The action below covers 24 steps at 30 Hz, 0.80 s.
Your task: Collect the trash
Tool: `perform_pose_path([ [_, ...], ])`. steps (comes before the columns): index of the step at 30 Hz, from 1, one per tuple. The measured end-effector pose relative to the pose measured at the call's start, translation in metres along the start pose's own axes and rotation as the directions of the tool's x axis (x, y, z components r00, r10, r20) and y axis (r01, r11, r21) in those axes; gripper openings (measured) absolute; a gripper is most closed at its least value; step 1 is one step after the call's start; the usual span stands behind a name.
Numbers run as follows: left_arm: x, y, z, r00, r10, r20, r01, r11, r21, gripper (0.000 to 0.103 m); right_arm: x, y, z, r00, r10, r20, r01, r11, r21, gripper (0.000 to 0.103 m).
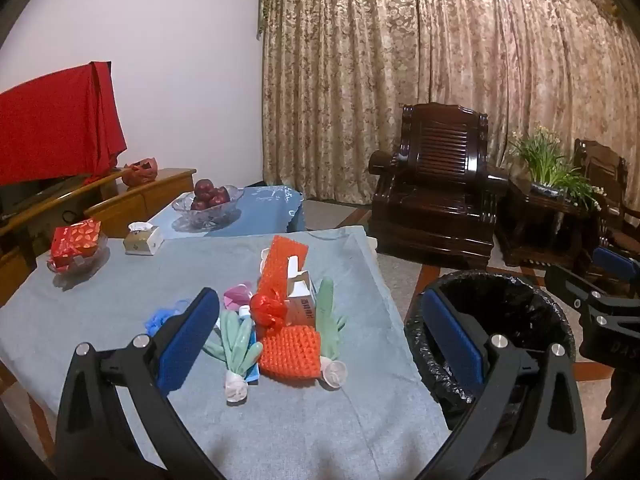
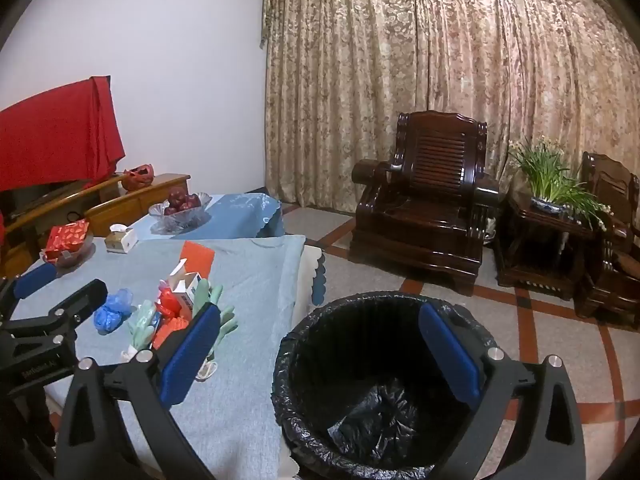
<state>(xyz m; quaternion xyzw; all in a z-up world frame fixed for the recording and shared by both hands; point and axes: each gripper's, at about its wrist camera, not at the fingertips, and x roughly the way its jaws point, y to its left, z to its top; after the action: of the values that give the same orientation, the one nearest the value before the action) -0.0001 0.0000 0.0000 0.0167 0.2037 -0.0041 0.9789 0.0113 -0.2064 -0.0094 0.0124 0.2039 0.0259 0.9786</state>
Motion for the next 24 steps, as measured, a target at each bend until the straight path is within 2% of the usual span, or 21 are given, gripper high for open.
perform_pose_path([
  [24, 0.0001, 0.0002, 0.0000, 1.000, 0.005, 0.003, -0.005, 1.000, 0.005, 0.098, -0.0012, -0.0005, 0.0004, 1.000, 0.001, -0.003, -0.001, 1.000, 0.003, 0.097],
])
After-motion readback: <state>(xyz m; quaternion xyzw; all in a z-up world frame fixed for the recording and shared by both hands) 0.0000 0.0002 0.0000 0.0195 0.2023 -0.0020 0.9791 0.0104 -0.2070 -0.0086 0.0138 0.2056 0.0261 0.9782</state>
